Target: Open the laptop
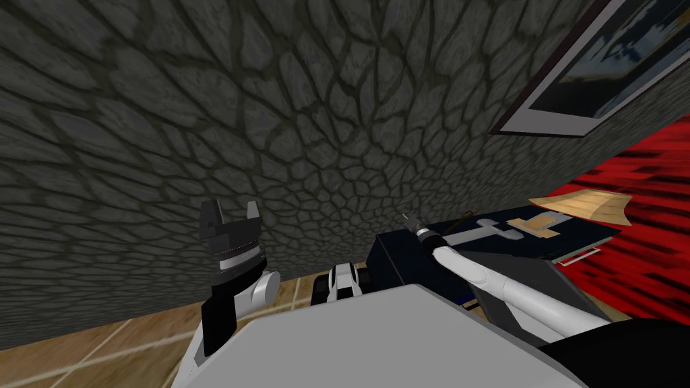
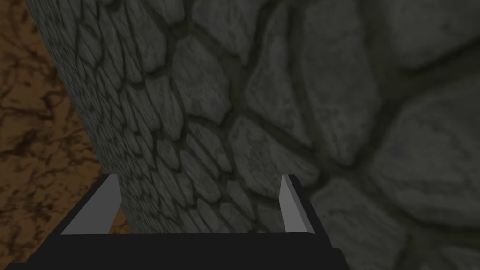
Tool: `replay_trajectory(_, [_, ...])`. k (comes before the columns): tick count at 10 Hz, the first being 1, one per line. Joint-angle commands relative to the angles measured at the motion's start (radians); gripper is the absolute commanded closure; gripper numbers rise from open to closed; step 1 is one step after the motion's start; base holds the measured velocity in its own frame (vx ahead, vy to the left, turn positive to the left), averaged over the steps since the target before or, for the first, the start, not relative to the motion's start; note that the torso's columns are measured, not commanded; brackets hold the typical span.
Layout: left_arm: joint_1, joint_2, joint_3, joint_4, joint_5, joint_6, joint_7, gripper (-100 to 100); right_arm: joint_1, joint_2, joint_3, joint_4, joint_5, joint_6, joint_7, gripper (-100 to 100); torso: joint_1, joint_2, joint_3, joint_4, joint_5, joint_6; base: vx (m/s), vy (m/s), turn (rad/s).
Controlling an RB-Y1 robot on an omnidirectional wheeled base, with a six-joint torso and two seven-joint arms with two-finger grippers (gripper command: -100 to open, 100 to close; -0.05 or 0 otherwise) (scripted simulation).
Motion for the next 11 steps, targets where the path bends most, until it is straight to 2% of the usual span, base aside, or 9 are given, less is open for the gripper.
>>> replay_trajectory(1, [0.0, 0.0, 0.0, 0.0, 0.0, 0.0, 0.0, 0, -0.014, 0.081, -0.021, 0.025, -0.049, -0.081, 0.087, 100, 0.02, -0.006, -0.005, -0.002, 0.008, 0.0, -0.006, -0.006, 0.02])
replay_trajectory(2, [0.0, 0.0, 0.0, 0.0, 0.0, 0.0, 0.0, 0, -0.014, 0.082, -0.021, 0.025, -0.049, -0.094, 0.125, 100, 0.025, -0.008, -0.007, -0.002, 0.01, 0.0, 0.012, 0.012, -0.04])
replay_trajectory(4, [0.0, 0.0, 0.0, 0.0, 0.0, 0.0, 0.0, 0, -0.014, 0.082, -0.021, 0.025, -0.049, -0.094, 0.176, 100, 0.016, -0.005, -0.005, -0.001, 0.007, 0.0, 0.008, 0.008, -0.028])
replay_trajectory(5, [0.0, 0.0, 0.0, 0.0, 0.0, 0.0, 0.0, 0, -0.06, 0.132, -0.071, 0.075, -0.1, -0.144, 0.21, 100, 0.013, -0.003, -0.003, -0.001, 0.006, 0.0, -0.041, -0.038, 0.127])
replay_trajectory(6, [0.0, 0.0, 0.0, 0.0, 0.0, 0.0, 0.0, 0, -0.06, 0.163, -0.099, 0.081, -0.137, -0.169, 0.248, 100, 0.01, 0.0, -0.002, 0.0, 0.005, -0.001, -0.056, -0.032, 0.106])
replay_trajectory(7, [0.0, 0.0, 0.0, 0.0, 0.0, 0.0, 0.0, 0, -0.06, 0.193, -0.105, 0.081, -0.163, -0.199, 0.281, 100, 0.009, -0.002, -0.002, 0.0, 0.005, 0.0, -0.026, -0.005, 0.016])
replay_trajectory(8, [0.0, 0.0, 0.0, 0.0, 0.0, 0.0, 0.0, 0, -0.06, 0.215, -0.105, 0.081, -0.163, -0.229, 0.317, 100, 0.011, -0.006, -0.005, -0.001, 0.005, 0.0, 0.0, 0.0, 0.0])
replay_trajectory(11, [0.0, 0.0, 0.0, 0.0, 0.0, 0.0, 0.0, 0, -0.06, 0.215, -0.105, 0.081, -0.163, -0.24, 0.402, 100, 0.014, -0.003, -0.004, -0.001, 0.007, 0.0, -0.002, 0.001, -0.003])
